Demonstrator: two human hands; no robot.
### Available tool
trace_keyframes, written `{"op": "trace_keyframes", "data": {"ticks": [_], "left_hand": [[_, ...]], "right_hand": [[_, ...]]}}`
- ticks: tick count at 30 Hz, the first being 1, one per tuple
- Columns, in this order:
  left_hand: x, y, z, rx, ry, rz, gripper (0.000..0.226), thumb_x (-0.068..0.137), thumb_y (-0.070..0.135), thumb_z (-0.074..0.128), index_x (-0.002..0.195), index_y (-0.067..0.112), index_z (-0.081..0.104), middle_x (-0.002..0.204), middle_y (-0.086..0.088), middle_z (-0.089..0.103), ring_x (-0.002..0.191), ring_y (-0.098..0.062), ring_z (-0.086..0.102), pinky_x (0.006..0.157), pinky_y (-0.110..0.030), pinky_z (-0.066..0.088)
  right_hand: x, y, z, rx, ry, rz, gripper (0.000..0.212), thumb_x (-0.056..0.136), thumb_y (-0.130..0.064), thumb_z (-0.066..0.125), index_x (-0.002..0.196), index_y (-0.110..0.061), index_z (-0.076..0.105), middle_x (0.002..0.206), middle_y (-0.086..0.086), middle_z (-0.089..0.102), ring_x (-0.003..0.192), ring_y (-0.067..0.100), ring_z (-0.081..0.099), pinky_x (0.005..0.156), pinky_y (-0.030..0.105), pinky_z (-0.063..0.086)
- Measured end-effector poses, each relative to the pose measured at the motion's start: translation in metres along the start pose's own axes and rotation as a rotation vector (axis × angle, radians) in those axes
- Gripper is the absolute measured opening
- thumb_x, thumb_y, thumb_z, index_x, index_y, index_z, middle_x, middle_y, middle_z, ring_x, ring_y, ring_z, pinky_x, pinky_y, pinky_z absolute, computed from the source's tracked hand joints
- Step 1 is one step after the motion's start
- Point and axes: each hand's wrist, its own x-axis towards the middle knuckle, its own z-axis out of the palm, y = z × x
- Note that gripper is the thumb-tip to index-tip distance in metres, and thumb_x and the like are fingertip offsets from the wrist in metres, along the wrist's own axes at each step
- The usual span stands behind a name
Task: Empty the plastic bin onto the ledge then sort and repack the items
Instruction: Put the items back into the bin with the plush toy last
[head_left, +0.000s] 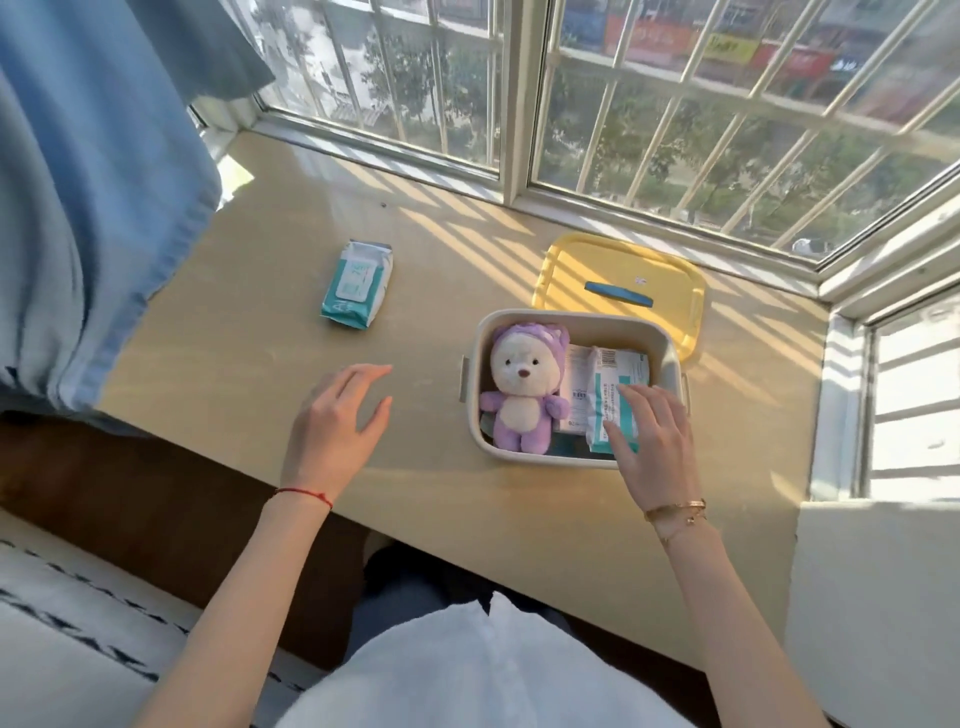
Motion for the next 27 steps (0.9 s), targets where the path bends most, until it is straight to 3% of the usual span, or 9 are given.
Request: {"op": "trace_keyframes", "data": {"ticks": [5,11,17,27], "left_hand": [[-0.001,-0.057,-0.040,0.011,0.021,-0.033,0.036,0.088,0.014,0.067,0.123,0.014,0.063,0.115,-0.004,0.065,0.107,-0.021,0.060,0.094,-0.037,0.050],[0.036,-0.163,-0.093,0.036,-0.004,0.009,0.036,0.089,0.016,0.067,0.125,0.015,0.061,0.115,-0.005,0.066,0.107,-0.020,0.061,0.093,-0.036,0.051],[0.079,-0.257,-0.133,0.053,-0.044,0.093,0.034,0.089,0.015,0.067,0.123,0.015,0.062,0.112,-0.004,0.067,0.104,-0.017,0.061,0.091,-0.031,0.050],[0.150,-0.353,-0.115,0.008,-0.061,0.095,0.031,0.092,0.015,0.063,0.122,0.013,0.063,0.109,-0.005,0.067,0.101,-0.019,0.062,0.089,-0.039,0.053]], "right_hand": [[0.010,-0.061,0.016,0.064,0.041,0.016,0.040,0.088,-0.017,0.067,0.126,-0.007,0.057,0.119,0.011,0.060,0.113,0.030,0.050,0.100,0.042,0.043],[0.047,-0.161,0.088,0.103,0.046,0.096,0.042,0.090,-0.028,0.056,0.127,-0.009,0.056,0.121,0.012,0.059,0.113,0.031,0.050,0.099,0.045,0.043],[0.097,-0.260,0.164,0.141,0.036,0.214,0.045,0.089,-0.021,0.065,0.130,-0.008,0.054,0.120,0.013,0.060,0.109,0.035,0.053,0.098,0.042,0.040],[0.191,-0.306,0.277,0.287,-0.200,0.466,0.053,0.093,-0.026,0.062,0.140,-0.008,0.045,0.133,0.016,0.052,0.125,0.032,0.047,0.105,0.035,0.035]]}}
